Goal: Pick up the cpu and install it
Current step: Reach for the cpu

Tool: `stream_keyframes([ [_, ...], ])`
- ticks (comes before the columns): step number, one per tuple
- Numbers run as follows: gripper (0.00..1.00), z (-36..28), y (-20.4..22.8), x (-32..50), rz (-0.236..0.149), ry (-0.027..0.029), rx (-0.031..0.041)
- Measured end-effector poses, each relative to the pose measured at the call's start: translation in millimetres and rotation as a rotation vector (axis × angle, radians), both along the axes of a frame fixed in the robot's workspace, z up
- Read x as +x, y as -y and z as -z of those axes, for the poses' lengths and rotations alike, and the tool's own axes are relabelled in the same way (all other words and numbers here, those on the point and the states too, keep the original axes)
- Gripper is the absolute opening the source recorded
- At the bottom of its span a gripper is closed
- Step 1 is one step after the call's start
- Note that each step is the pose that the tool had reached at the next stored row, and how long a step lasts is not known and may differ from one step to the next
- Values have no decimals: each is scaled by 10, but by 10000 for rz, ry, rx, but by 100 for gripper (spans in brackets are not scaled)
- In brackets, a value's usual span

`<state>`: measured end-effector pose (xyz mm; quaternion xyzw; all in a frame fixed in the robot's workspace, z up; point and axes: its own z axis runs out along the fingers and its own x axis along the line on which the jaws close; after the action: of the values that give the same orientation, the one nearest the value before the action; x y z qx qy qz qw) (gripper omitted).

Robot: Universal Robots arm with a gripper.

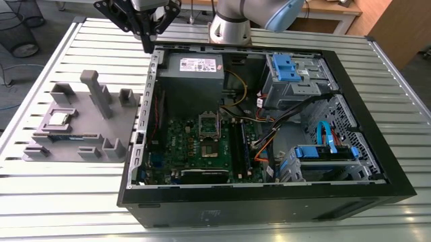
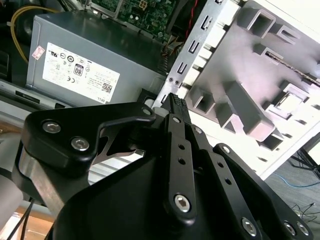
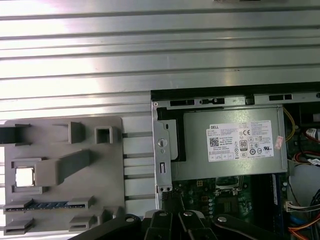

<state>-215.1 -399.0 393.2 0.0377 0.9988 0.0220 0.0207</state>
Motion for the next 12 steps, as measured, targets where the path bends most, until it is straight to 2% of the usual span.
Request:
stream_keyframes([
  [12, 11, 0, 0, -117, 1, 42, 0],
])
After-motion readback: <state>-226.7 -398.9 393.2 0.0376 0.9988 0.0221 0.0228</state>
